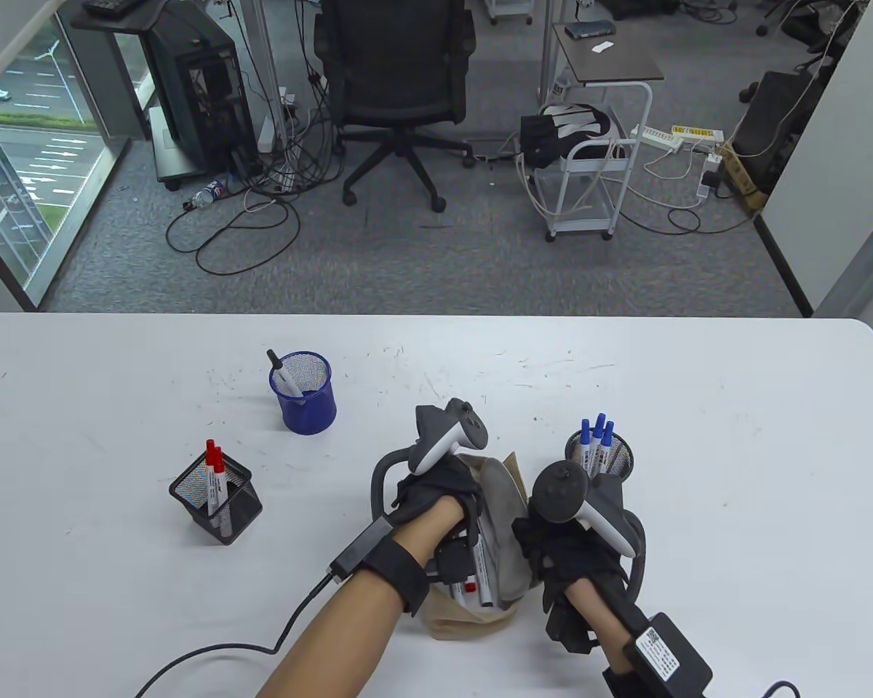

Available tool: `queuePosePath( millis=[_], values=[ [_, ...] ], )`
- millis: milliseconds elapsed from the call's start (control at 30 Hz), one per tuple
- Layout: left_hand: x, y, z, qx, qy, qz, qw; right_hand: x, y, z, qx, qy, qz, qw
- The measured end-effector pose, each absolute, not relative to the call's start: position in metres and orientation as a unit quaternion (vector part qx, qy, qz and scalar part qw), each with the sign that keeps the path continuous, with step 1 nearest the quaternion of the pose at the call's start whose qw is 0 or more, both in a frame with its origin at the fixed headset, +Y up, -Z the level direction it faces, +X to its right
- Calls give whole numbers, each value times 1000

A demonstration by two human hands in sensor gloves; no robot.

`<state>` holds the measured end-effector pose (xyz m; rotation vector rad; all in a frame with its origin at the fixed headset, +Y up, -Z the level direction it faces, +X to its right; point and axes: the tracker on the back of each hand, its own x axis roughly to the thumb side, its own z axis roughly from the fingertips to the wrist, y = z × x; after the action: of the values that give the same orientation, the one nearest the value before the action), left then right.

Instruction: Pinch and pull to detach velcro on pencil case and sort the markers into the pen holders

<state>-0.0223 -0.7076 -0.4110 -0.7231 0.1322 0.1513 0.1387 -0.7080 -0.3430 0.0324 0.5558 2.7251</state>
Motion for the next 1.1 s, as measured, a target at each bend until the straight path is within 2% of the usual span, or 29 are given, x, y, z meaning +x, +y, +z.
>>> queuePosePath(
  millis=[133, 167, 233, 333, 767, 900, 967, 1100],
  values=[
    [-13, -738, -416, -374, 93, 14, 923, 139, -708, -343, 12, 196, 964, 178],
    [-10, -737, -417, -336, 99, -6, 937, 139, -708, -343, 11, 196, 964, 178],
    [-4, -740, -419, -344, 98, -31, 933, 139, -708, -343, 12, 197, 964, 178],
    [0, -745, -421, -321, 95, -72, 939, 139, -708, -343, 11, 199, 963, 180],
    [-3, -749, -415, -316, 77, -67, 943, 139, -708, -343, 11, 196, 965, 176],
    [-13, -725, -416, -301, 58, 6, 952, 138, -708, -343, 11, 195, 965, 176],
    [-24, -699, -420, -272, 46, 60, 959, 138, -708, -343, 11, 195, 965, 175],
    [-60, -626, -440, -180, 53, 155, 970, 138, -708, -343, 11, 196, 965, 176]
  ],
)
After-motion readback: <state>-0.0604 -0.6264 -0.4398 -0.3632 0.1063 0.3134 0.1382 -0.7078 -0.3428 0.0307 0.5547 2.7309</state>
